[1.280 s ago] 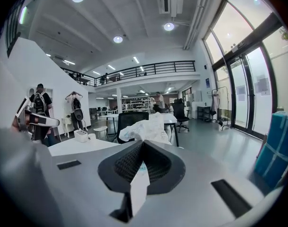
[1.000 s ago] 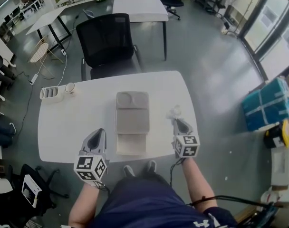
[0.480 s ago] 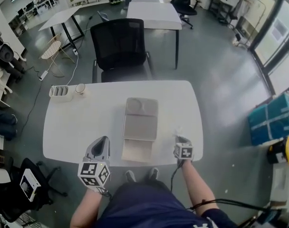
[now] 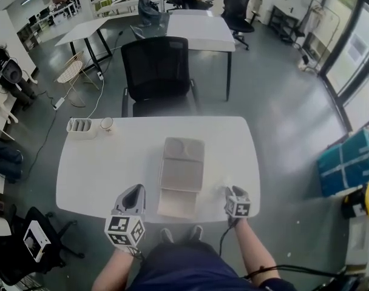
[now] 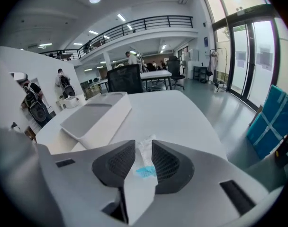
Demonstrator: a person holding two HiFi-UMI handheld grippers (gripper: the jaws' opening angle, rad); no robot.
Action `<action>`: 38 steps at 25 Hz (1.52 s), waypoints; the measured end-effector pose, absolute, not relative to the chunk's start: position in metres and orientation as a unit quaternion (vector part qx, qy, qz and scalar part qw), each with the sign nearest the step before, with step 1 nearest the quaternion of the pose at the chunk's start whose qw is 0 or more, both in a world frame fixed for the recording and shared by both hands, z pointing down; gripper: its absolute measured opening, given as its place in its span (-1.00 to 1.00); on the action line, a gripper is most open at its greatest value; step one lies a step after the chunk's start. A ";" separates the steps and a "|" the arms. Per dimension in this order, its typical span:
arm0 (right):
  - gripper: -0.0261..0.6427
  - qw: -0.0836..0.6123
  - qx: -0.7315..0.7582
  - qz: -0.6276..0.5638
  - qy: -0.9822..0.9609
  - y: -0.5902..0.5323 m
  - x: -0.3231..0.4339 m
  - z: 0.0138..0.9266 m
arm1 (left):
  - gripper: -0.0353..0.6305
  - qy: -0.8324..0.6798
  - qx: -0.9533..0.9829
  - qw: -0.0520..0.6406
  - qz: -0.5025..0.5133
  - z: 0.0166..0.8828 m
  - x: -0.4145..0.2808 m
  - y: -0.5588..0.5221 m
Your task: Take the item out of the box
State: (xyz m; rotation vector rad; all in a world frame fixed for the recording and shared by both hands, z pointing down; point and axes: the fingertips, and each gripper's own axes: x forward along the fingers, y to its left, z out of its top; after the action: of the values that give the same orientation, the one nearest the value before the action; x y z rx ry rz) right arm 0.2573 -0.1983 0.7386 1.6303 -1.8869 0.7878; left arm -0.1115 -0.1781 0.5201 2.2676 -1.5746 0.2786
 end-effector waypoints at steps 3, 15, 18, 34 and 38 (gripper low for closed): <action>-0.64 0.216 0.620 0.263 -0.707 -0.204 0.255 0.700 | -0.80 -0.556 0.805 0.182 0.095 0.520 -0.111 -0.180; -0.82 0.083 0.595 0.103 -0.793 -0.214 0.191 0.490 | -0.80 -0.561 0.812 0.151 0.049 0.472 -0.126 -0.179; -0.87 0.058 0.569 0.083 -0.816 -0.211 0.167 0.453 | -0.80 -0.575 0.809 0.121 0.031 0.450 -0.133 -0.179; -0.87 0.025 0.524 0.009 -0.851 -0.185 0.112 0.407 | -0.80 -0.606 0.792 0.072 0.025 0.430 -0.159 -0.161; -0.87 0.028 0.521 0.005 -0.853 -0.183 0.106 0.407 | -0.80 -0.603 0.794 0.075 0.027 0.434 -0.160 -0.160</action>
State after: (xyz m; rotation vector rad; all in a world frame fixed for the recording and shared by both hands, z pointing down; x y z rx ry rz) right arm 0.1064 -0.1826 0.4073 1.6097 -2.6324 0.0166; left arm -0.1596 -0.1600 0.4335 2.3813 -1.8096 0.0814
